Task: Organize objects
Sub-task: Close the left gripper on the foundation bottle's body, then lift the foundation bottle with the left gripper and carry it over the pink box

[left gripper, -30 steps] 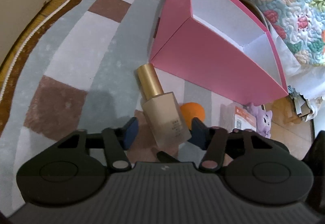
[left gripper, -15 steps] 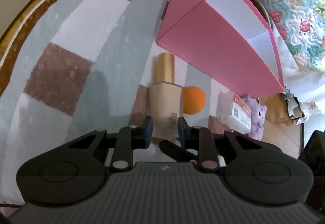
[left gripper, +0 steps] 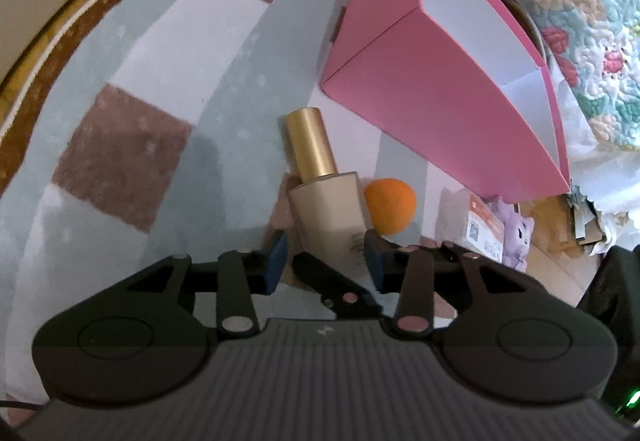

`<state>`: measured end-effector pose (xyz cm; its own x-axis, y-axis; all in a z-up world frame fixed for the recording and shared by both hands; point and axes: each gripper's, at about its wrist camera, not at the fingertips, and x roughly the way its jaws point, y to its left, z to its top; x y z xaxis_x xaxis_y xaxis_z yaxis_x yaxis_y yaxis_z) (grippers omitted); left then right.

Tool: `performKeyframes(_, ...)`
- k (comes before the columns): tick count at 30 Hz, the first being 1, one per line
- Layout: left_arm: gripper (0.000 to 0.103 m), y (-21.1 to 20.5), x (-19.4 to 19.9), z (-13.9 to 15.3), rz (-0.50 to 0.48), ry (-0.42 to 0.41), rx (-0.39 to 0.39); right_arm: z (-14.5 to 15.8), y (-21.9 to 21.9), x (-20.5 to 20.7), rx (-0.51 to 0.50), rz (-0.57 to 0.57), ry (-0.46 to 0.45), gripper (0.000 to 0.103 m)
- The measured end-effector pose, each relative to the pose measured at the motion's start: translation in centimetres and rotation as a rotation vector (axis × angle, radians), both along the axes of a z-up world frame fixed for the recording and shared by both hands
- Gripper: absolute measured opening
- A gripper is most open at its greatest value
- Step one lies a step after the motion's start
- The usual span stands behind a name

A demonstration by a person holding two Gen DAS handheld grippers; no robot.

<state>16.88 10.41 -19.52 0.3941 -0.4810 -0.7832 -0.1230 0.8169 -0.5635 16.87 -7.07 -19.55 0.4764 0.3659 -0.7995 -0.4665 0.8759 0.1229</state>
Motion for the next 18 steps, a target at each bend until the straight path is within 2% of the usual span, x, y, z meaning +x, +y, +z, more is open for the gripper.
performKeyframes(4,0.053,0.0,0.0,-0.7,-0.001,0.043,-0.033,0.2,-1.6,0.3,0.122,-0.123,0.101,0.041)
performKeyframes(9,0.05,-1.1,-0.7,-0.6,-0.03,0.04,-0.003,-0.7,-4.7,-0.2,0.335,-0.253,0.256,0.041)
performKeyframes(10,0.039,-1.3,-0.8,-0.5,-0.033,0.049,-0.017,-0.8,-5.0,-0.5,0.353,-0.258,0.265,0.041)
performKeyframes(14,0.039,-2.2,-1.6,-0.1,-0.044,0.064,-0.004,-0.4,-4.8,-2.8,0.328,-0.228,0.237,0.041)
performKeyframes(18,0.038,-3.1,-3.3,0.9,-0.064,0.06,0.058,-0.7,-4.7,-2.3,0.358,-0.219,0.288,0.041)
